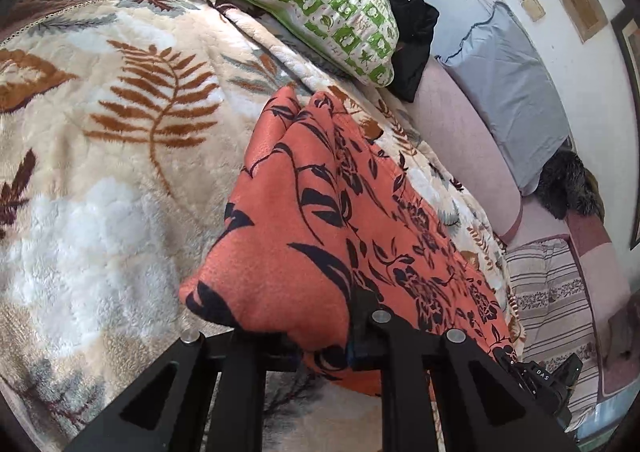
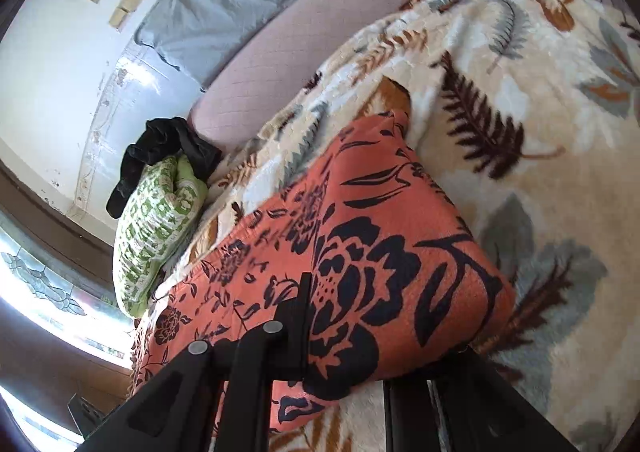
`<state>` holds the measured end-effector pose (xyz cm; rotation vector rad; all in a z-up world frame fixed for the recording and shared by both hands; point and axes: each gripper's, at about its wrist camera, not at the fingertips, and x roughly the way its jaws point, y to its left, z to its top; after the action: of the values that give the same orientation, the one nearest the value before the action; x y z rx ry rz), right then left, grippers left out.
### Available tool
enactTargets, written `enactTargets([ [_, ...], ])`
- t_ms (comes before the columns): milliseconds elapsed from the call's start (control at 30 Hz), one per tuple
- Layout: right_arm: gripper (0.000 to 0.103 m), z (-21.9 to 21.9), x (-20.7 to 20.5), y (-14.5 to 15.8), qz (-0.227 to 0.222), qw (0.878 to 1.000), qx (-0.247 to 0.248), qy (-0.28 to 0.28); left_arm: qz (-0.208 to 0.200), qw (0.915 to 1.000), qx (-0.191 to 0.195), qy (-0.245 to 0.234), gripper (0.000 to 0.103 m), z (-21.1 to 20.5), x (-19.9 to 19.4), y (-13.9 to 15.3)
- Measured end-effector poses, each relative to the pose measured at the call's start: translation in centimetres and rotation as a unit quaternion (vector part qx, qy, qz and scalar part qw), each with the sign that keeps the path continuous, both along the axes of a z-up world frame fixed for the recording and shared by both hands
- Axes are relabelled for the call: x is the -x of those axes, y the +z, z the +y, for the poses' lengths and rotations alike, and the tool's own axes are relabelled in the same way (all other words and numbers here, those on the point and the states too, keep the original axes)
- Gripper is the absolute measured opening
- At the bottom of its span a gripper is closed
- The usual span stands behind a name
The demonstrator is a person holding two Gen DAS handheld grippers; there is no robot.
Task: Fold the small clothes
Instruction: 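Lift the gripped dress edge with both tools and fold it over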
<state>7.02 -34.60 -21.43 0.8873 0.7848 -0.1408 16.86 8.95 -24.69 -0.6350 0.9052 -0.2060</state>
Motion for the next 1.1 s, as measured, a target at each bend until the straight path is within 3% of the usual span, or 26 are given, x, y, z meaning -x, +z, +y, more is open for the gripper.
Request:
enactTargets([
  [67, 0.017, -1.0, 0.4, -2.1, 0.042, 0.998, -0.049, -0.01, 0.03, 0.9995, 0.004, 0.011, 0.027, 0.4, -0.5, -1.4],
  [100, 0.018, -1.7, 0.5, -3.1, 0.058, 0.995, -0.081, -0.02, 0.046, 0.9986, 0.022, 0.017, 0.038, 0.9, -0.8, -2.1],
  [167, 0.023, -2.6, 0.9, -3.8, 0.071, 0.989, -0.121, -0.045, 0.052, 0.9958, 0.07, 0.028, 0.045, 1.7, -1.2, -2.7],
  [200, 0.023, -3.1, 1.3, -3.5, 0.067, 0.989, -0.121, -0.058, 0.048, 0.995, 0.082, 0.031, 0.053, 1.8, -1.2, -2.6],
  [267, 0.024, -3.9, 2.3, -2.2, 0.049, 0.99, -0.105, -0.083, 0.034, 0.9955, 0.083, 0.032, 0.057, 1.7, -1.3, -2.2],
  [367, 0.028, -5.1, 4.1, -0.3, 0.036, 0.988, -0.054, -0.142, 0.012, 0.9971, 0.067, 0.036, 0.054, 1.4, -1.4, -1.8],
  [400, 0.031, -5.5, 4.8, 0.1, 0.03, 0.985, -0.04, -0.166, 0.002, 0.9975, 0.06, 0.036, 0.037, 1.3, -1.5, -1.6],
  [433, 0.032, -5.8, 5.5, 0.6, 0.023, 0.981, -0.024, -0.192, -0.007, 0.9983, 0.047, 0.035, 0.028, 1.2, -1.6, -1.3],
  [467, 0.032, -5.8, 5.8, 1.3, 0.007, 0.979, -0.003, -0.204, -0.013, 0.9988, 0.033, 0.034, 0.026, 1.0, -1.8, -1.1],
  [533, 0.032, -4.5, 4.5, 2.9, -0.033, 0.987, 0.035, -0.154, -0.022, 0.9988, 0.027, 0.034, 0.024, 0.9, -1.9, -0.9],
  [633, 0.03, 1.0, -0.1, 4.5, -0.075, 0.993, 0.088, -0.009, -0.025, 0.9989, 0.014, 0.036, 0.024, 0.5, -2.2, -0.6],
  [667, 0.029, 3.1, -1.8, 4.3, -0.074, 0.992, 0.089, 0.041, -0.021, 0.999, 0.011, 0.038, 0.028, 0.4, -2.4, -0.7],
  [700, 0.029, 5.2, -3.4, 3.8, -0.072, 0.991, 0.08, 0.081, -0.014, 0.9989, 0.012, 0.043, 0.042, 0.3, -2.6, -1.0],
  [767, 0.028, 8.6, -5.7, 2.5, -0.061, 0.987, 0.068, 0.135, 0.002, 0.9985, 0.031, 0.046, 0.058, 0.3, -3.0, -2.0],
  [833, 0.028, 10.9, -7.1, 1.3, -0.049, 0.983, 0.06, 0.164, -0.01, 0.9985, 0.024, 0.048, 0.056, 0.1, -3.0, -2.0],
  [867, 0.028, 11.5, -7.5, 0.5, -0.041, 0.983, 0.045, 0.174, -0.014, 0.9988, 0.012, 0.045, 0.048, -0.2, -3.1, -1.8],
  [900, 0.028, 11.9, -7.9, -0.6, -0.029, 0.982, 0.025, 0.182, -0.015, 0.9989, 0.001, 0.044, 0.029, -0.4, -3.2, -1.8],
  [933, 0.028, 12.2, -8.4, -2.3, -0.004, 0.981, 0.003, 0.192, -0.018, 0.9988, -0.003, 0.046, 0.027, -0.5, -3.3, -1.7],
  [967, 0.016, 12.1, -9.2, -4.3, 0.029, 0.981, -0.019, 0.192, -0.021, 0.9986, -0.004, 0.048, 0.024, -0.6, -3.2, -1.7],
  [1033, 0.007, 11.0, -8.7, -6.0, 0.02, 0.984, -0.059, 0.165, -0.034, 0.9981, -0.016, 0.049, 0.021, -0.9, -3.0, -1.2],
  [1100, 0.007, 10.3, -8.7, -6.5, 0.027, 0.982, -0.088, 0.168, -0.059, 0.9966, -0.044, 0.036, 0.02, -1.8, -2.7, 0.1],
])
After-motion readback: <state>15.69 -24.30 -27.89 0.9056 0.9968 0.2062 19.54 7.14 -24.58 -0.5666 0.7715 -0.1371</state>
